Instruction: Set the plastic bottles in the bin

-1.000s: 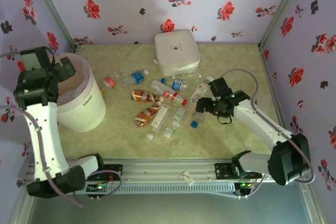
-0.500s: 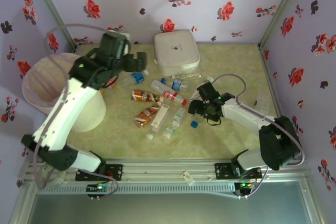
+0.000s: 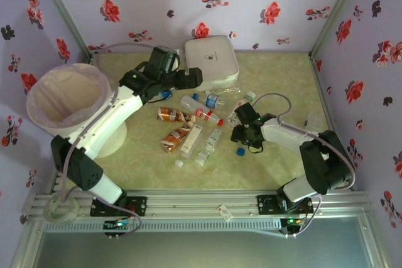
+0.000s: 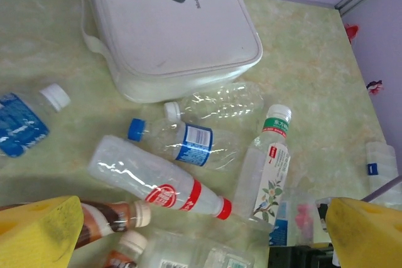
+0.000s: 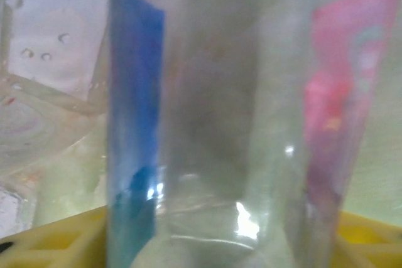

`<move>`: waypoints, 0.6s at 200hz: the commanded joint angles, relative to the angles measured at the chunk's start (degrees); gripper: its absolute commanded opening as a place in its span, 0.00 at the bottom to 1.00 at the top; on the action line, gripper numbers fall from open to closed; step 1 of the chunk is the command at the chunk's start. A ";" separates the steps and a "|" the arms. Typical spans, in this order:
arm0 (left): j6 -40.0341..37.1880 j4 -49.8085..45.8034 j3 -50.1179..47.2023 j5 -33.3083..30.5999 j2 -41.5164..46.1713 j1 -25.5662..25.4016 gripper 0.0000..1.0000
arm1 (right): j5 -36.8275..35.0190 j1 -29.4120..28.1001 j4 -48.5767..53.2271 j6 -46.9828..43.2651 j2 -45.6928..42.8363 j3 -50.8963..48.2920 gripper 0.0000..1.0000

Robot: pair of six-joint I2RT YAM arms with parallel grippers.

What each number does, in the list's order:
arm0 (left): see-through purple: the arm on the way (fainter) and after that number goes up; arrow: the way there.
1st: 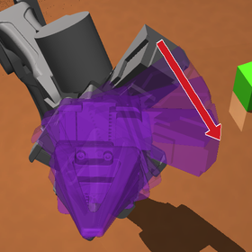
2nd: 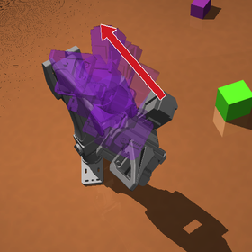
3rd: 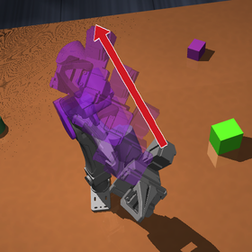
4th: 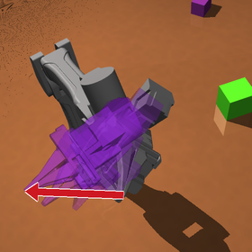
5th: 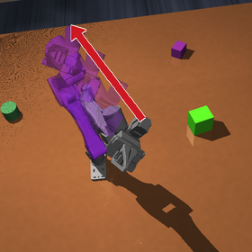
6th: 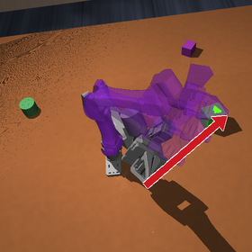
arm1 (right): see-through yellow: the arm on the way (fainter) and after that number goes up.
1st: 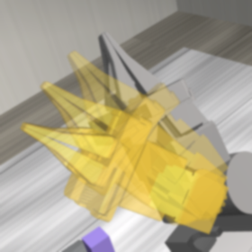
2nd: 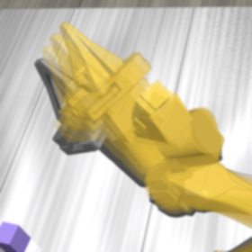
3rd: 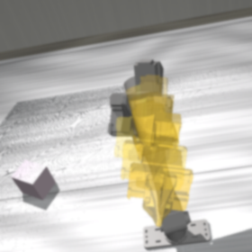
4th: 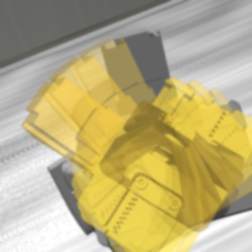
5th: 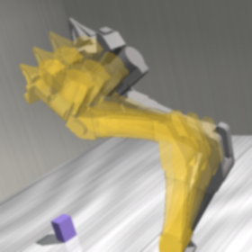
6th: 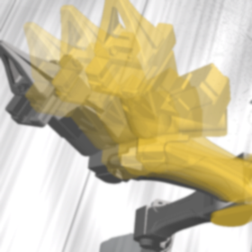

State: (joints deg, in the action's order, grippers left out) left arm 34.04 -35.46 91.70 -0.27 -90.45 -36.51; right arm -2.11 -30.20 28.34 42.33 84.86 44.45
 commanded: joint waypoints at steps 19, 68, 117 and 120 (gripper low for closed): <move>10.40 15.01 -5.67 9.59 -0.81 -0.40 1.00 | -3.25 1.31 7.59 -6.05 -8.92 2.14 0.60; 19.97 32.42 -13.01 26.20 -3.23 -0.51 1.00 | 20.21 2.59 2.07 -31.33 -18.23 3.45 0.62; 22.10 37.83 -17.92 27.03 -2.54 -2.29 1.00 | 27.08 2.94 -10.90 -35.39 -18.58 4.59 0.58; 21.94 37.73 -18.02 27.06 -2.62 -2.46 1.00 | 27.69 2.95 -12.27 -35.32 -18.57 4.41 0.58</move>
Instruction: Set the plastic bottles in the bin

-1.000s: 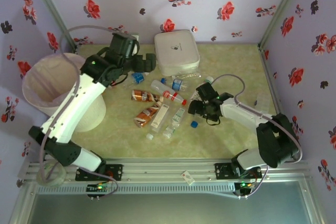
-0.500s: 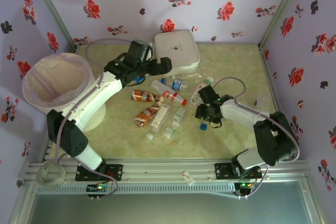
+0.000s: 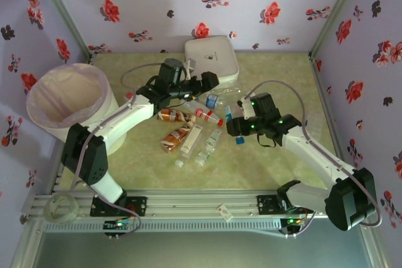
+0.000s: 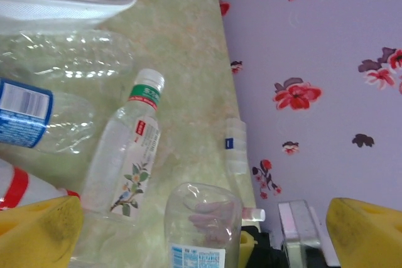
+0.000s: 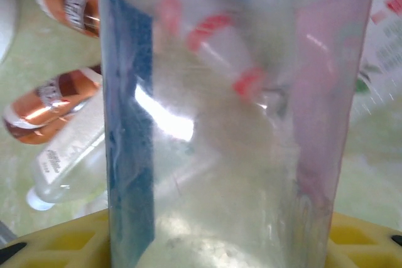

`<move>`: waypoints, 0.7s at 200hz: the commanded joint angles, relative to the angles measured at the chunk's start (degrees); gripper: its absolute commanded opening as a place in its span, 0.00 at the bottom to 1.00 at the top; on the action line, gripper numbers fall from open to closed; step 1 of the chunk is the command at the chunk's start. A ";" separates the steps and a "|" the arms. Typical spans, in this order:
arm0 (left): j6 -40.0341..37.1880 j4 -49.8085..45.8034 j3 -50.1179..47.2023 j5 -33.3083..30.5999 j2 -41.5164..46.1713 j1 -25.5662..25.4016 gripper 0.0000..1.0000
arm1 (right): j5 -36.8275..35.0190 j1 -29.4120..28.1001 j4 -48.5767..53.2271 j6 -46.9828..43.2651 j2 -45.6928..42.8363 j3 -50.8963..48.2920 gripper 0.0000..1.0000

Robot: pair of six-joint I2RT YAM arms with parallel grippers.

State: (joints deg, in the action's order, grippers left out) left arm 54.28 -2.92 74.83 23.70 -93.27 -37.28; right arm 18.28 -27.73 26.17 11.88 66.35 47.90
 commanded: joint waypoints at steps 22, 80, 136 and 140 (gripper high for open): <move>2.26 6.52 -2.98 3.06 -0.11 -2.32 1.00 | 8.70 0.41 -14.48 -4.24 1.63 2.21 0.56; 5.22 11.17 -6.27 2.97 -1.33 -3.14 1.00 | 8.77 0.48 -20.65 0.16 6.34 3.79 0.55; 7.00 14.15 -6.09 2.31 -4.58 -3.29 0.82 | 11.39 0.48 -24.02 2.91 7.12 3.16 0.55; 7.23 14.35 -6.05 2.22 -4.71 -3.31 0.79 | 11.60 0.48 -23.98 3.04 7.24 3.17 0.55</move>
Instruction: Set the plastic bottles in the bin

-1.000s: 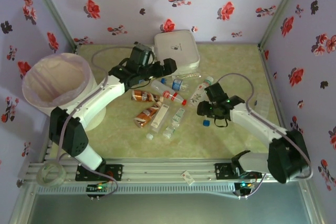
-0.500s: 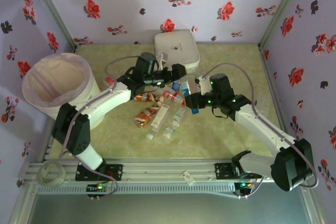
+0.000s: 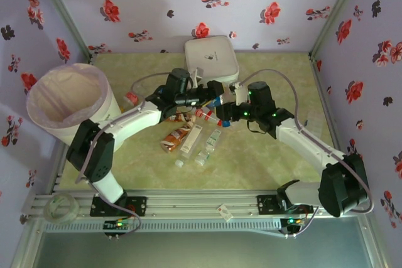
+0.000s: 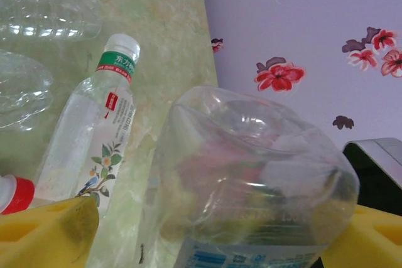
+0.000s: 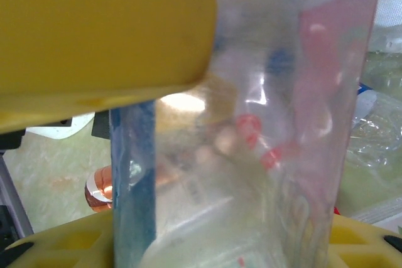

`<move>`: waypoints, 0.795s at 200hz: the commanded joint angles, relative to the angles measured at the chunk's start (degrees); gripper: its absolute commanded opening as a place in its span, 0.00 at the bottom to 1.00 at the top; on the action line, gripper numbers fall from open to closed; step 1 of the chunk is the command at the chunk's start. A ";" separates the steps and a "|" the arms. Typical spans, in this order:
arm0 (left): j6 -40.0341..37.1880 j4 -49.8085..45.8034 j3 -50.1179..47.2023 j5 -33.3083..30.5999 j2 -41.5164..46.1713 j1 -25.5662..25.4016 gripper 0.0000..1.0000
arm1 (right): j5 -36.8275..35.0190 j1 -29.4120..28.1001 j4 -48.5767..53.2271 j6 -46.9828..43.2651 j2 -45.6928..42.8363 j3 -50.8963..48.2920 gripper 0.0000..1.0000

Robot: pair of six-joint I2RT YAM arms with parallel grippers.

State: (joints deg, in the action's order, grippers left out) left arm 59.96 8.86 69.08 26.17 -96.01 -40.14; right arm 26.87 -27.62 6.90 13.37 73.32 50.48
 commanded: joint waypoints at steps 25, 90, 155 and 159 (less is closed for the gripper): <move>1.57 2.66 0.48 -0.33 -2.34 -0.47 0.65 | 2.72 0.42 -4.98 1.61 0.07 0.32 0.55; -4.25 -5.03 5.83 -2.93 -2.43 0.17 0.61 | 5.60 3.16 -1.85 2.42 -1.64 0.99 0.94; -16.34 -24.05 23.66 -6.33 -0.54 6.08 0.51 | 4.89 12.22 4.50 3.77 -11.19 -0.90 0.97; -16.94 -25.59 25.11 -6.47 -0.30 6.59 0.50 | 4.47 12.51 5.14 3.70 -11.24 -1.00 0.97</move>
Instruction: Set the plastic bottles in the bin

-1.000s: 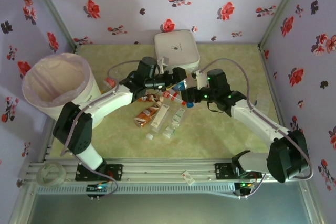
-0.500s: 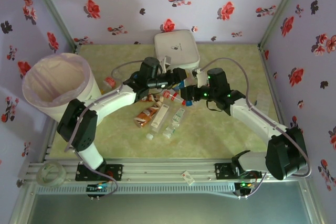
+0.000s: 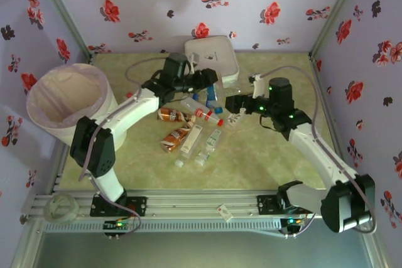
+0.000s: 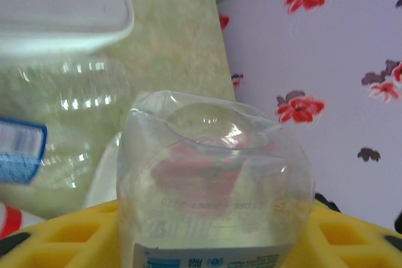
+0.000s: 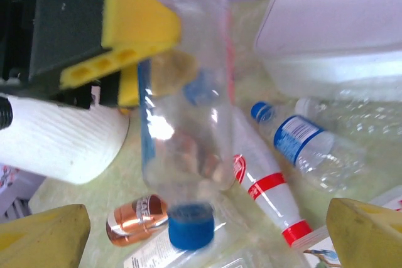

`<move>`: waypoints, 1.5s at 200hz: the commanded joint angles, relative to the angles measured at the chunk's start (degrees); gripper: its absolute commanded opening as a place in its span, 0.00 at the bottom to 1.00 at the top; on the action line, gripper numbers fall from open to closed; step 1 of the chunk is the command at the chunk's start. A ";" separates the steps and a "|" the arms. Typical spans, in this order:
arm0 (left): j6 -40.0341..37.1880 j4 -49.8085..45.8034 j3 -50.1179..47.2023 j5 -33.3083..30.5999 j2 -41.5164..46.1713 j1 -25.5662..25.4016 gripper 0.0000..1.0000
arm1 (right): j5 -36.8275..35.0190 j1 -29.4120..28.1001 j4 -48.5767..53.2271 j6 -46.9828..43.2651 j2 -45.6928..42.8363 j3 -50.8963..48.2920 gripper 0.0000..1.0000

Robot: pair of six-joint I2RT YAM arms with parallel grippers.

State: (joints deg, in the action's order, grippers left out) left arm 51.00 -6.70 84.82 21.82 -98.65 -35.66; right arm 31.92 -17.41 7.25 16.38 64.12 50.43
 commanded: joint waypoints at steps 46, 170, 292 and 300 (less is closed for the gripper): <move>-11.68 -21.48 19.66 -2.13 7.69 12.40 0.35 | -4.80 2.70 7.70 1.11 2.56 -1.92 0.96; -19.20 -39.37 16.16 8.34 29.76 60.76 0.00 | -5.74 2.67 9.96 -0.71 7.64 -0.89 0.96; -33.74 -45.56 0.71 -12.19 28.74 63.84 0.00 | -8.16 3.00 8.00 0.75 11.63 -1.04 0.96; -34.18 -45.55 -1.07 -12.92 28.58 63.33 0.00 | -8.25 3.06 7.99 0.80 11.97 -0.88 0.96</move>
State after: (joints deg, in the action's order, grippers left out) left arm 21.26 -50.24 87.64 12.60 -70.48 28.14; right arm 24.97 -14.76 15.51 16.99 75.09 48.77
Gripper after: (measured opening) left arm 0.454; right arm 0.960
